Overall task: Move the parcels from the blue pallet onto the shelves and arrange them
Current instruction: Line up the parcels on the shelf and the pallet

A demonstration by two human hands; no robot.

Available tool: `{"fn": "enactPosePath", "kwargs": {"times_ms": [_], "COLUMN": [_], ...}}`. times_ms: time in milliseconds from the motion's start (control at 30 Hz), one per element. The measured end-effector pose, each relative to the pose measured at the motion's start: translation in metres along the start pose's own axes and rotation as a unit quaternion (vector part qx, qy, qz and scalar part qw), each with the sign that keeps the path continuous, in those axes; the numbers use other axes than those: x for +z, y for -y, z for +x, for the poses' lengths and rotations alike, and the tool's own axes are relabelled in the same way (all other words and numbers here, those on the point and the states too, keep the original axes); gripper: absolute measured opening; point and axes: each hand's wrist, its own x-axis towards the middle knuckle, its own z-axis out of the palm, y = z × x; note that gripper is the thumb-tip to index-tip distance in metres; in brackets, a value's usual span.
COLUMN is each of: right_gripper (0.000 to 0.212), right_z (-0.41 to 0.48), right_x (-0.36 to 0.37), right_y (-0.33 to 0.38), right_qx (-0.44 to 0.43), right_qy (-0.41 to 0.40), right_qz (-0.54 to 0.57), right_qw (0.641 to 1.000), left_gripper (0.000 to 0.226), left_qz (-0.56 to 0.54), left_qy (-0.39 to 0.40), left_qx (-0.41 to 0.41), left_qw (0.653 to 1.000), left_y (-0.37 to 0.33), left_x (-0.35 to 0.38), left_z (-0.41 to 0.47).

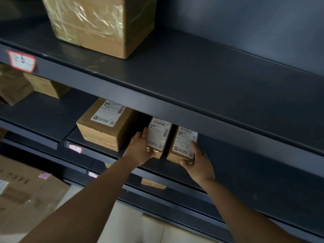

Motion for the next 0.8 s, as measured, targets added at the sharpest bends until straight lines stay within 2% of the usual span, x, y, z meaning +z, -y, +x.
{"fn": "enactPosePath", "kwargs": {"times_ms": [100,267,467,800], "right_gripper": [0.081,0.075,0.067,0.063], "right_z": [-0.006,-0.036,-0.097,-0.267], "right_x": [-0.011,-0.042,-0.094,-0.188], "right_y": [-0.005,-0.037,-0.095,-0.229], "right_qx": [-0.003,0.006,0.023,0.122], "right_qy": [0.001,-0.013,-0.046,-0.077], "right_qz": [-0.035,-0.097,-0.180,-0.254], "right_qw": [0.999,0.995,0.982,0.956], "left_gripper": [0.104,0.086,0.066,0.048], "left_qz": [0.086,0.185,0.237,0.247], "left_qy": [-0.036,-0.057,-0.024,0.024], "left_qx": [0.054,0.118,0.202,0.354], "left_qw": [0.994,0.974,0.950,0.902], "left_y": [-0.013,-0.056,-0.132,-0.287], "left_x": [-0.002,-0.006,0.012,0.106], "left_z": [-0.006,-0.025,-0.062,-0.179]}}
